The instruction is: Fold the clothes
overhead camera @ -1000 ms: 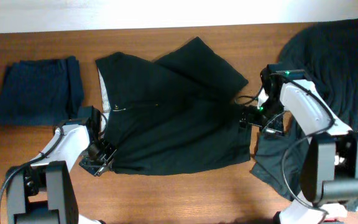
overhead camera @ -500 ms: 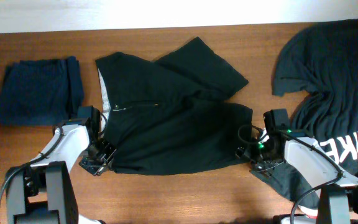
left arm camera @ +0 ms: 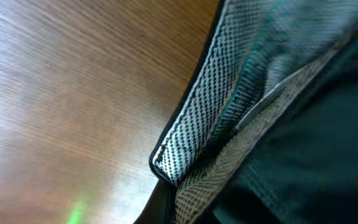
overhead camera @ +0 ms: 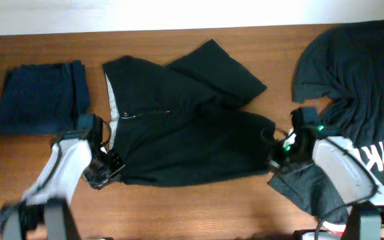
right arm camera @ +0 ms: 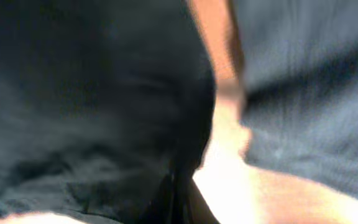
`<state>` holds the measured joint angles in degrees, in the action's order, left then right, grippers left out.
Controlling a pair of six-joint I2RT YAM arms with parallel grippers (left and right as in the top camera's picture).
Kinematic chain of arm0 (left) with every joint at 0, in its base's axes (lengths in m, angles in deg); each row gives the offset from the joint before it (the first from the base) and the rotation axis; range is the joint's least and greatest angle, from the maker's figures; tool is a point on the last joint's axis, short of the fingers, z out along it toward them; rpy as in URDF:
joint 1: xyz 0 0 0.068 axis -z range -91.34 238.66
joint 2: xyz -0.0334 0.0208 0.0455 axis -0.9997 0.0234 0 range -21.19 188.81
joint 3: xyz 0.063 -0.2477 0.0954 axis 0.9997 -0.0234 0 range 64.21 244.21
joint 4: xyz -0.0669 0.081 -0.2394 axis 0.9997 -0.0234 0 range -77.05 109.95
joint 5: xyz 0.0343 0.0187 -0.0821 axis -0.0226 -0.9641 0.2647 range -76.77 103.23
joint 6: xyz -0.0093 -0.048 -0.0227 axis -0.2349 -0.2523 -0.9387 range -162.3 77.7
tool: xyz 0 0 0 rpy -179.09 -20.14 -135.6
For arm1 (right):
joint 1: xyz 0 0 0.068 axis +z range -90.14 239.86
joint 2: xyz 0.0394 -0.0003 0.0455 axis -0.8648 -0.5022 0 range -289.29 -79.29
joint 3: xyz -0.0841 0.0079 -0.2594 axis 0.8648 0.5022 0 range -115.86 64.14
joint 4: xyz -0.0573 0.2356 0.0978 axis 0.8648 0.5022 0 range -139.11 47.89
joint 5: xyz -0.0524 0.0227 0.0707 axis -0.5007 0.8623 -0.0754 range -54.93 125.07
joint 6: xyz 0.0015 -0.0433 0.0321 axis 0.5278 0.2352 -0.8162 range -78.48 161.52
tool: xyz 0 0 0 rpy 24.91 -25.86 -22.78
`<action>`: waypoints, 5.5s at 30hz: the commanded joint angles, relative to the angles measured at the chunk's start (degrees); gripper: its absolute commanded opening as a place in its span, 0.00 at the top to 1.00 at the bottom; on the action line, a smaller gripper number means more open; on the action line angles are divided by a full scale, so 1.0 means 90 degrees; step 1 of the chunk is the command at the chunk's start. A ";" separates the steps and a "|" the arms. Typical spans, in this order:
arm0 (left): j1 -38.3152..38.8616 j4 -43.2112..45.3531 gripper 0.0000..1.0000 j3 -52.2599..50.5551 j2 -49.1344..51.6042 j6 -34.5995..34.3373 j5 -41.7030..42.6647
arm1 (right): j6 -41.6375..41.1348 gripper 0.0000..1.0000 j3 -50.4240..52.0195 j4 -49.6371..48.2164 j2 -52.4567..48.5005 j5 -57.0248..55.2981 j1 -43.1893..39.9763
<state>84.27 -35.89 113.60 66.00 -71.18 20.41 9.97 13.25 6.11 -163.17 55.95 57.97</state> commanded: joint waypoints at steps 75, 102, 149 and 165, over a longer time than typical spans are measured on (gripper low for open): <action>0.0250 -0.0731 0.50 0.2467 0.1455 0.0032 -0.0299 | 0.1069 0.72 -0.3585 -0.7461 -0.4403 -0.0364 0.1268; 0.0250 0.1090 0.13 0.0903 0.1460 -0.0498 -0.0342 | 0.2667 0.73 -0.3276 -0.0279 -0.3878 -0.2397 0.0738; 0.1489 -0.3038 1.00 0.6186 0.1467 0.1078 -0.0772 | 0.3067 0.83 -0.3878 -0.2324 -0.5000 0.1392 0.4719; 0.1494 -0.2885 1.00 0.6186 0.1467 0.1076 -0.0913 | 0.3147 0.77 -0.4976 0.1020 -0.4364 -0.1047 0.1899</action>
<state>97.58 -62.86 167.63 79.32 -62.18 12.54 37.62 -32.82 13.28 -203.56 55.36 78.53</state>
